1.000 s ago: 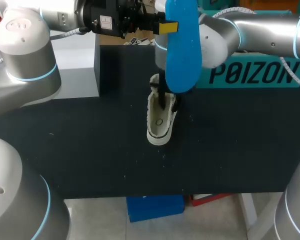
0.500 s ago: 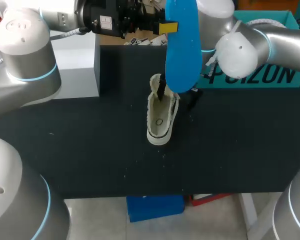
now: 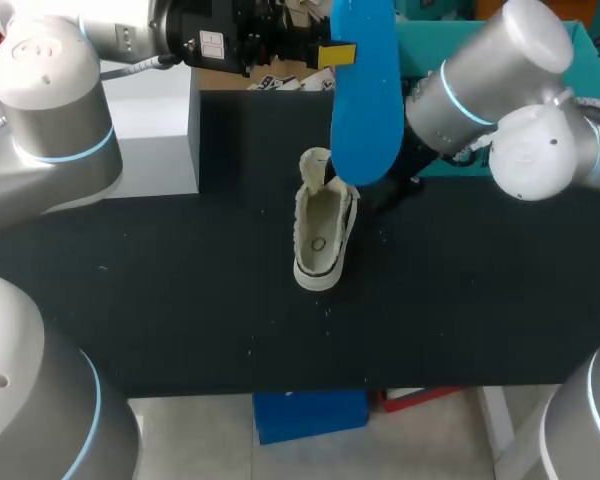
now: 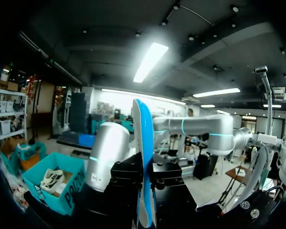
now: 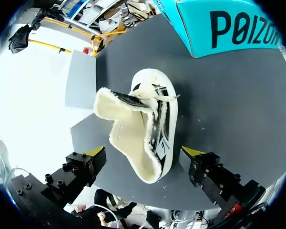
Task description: Take the shoe out of the shoebox, open the shoe tongue, remove and reinsert the insole, then place the shoe into the shoebox
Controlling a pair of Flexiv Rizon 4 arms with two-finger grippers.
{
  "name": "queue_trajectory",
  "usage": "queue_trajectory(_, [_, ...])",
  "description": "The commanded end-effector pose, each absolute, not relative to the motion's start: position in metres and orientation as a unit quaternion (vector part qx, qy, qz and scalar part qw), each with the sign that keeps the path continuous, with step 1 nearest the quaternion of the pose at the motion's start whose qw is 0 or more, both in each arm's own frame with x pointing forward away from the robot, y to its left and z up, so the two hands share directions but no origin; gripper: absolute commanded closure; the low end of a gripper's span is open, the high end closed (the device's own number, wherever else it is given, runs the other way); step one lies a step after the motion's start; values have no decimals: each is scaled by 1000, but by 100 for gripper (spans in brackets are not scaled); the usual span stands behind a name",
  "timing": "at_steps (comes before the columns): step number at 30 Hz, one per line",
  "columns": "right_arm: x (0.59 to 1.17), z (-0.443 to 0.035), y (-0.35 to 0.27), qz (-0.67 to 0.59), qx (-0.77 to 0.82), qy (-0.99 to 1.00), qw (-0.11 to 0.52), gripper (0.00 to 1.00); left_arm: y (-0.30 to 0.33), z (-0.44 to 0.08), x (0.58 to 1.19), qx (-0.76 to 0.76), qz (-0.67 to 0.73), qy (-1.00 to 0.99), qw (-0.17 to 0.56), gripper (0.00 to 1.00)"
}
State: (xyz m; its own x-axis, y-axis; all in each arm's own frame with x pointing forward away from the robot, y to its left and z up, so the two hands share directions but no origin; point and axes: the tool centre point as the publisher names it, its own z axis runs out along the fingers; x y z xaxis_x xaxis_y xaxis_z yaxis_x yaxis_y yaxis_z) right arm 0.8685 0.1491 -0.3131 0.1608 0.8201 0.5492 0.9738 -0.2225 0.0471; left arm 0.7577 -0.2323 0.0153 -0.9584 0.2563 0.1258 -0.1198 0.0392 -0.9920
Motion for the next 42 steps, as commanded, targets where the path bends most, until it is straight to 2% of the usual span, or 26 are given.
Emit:
queue_trajectory(1, [874, -315, 142, -318, -705, -585, 245, 0, -233, 15, 757, -48, 691, -708, 135, 100])
queue_trajectory(15, [874, -315, 142, -318, -705, -585, 245, 0, -233, 15, 757, -48, 691, -708, 135, 100])
queue_trajectory(18, [870, -310, 132, -365, -695, -543, 298, 0, -233, 15, 757, -48, 691, -708, 135, 100])
queue_trajectory(26, [870, -299, 125, -418, -666, -511, 347, 0, -233, 15, 757, -48, 691, -708, 135, 100])
queue_trajectory(42, [870, -274, 118, -484, -610, -505, 372, 0, -233, 15, 757, -48, 691, -708, 135, 100])
